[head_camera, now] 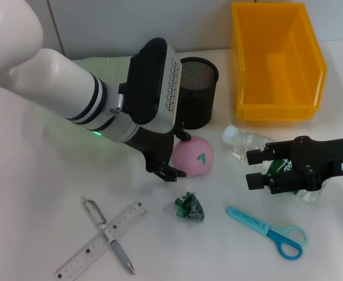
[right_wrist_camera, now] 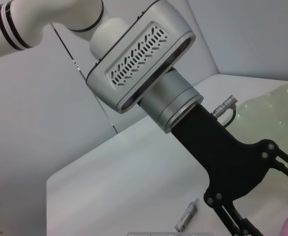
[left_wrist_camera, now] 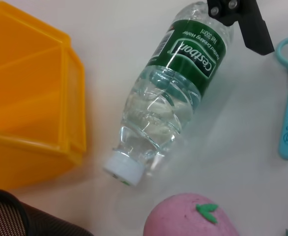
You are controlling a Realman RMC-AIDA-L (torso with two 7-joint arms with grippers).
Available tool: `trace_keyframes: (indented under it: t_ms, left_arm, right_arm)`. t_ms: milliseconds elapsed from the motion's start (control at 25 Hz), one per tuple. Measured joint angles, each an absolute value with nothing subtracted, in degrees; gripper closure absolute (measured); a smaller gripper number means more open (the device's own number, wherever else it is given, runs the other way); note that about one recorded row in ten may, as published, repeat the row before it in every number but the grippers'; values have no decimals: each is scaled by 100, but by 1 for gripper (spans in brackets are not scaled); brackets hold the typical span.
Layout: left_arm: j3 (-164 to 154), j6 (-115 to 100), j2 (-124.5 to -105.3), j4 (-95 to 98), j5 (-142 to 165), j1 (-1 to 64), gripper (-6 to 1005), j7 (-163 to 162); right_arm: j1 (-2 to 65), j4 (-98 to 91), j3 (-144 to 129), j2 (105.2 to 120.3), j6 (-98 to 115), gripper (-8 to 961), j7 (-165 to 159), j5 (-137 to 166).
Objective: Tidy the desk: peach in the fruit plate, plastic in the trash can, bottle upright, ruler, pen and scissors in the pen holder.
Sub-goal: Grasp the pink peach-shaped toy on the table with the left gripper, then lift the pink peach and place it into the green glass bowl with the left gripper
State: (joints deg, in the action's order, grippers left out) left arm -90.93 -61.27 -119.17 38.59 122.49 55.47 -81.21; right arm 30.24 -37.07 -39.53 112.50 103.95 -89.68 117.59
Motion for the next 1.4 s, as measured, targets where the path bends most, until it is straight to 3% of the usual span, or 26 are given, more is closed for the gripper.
trace_keyframes:
  t_ms: [80, 680, 960, 1400]
  left_arm:
    - [-9095, -6124, -11918, 3858, 12242, 5536, 191, -8121]
    - [-9193, -5957, -11918, 3949, 11973, 5372, 629, -8114]
    - [-8535, -6433, -11854, 4741, 11934, 4892, 854, -8408]
    - [-5794, -7889, -11831, 5544, 11455, 3948, 914, -8819]
  right_arm:
    - [3024, -3702, -3955, 11250, 10390, 250, -8967, 11760]
    - [3077, -3610, -3955, 11244, 10344, 251, -8937, 11819]
    - [3065, -3612, -3954, 11220, 10374, 251, -8934, 11822]
    - [3029, -3612, -3955, 11214, 10396, 251, -8929, 11839]
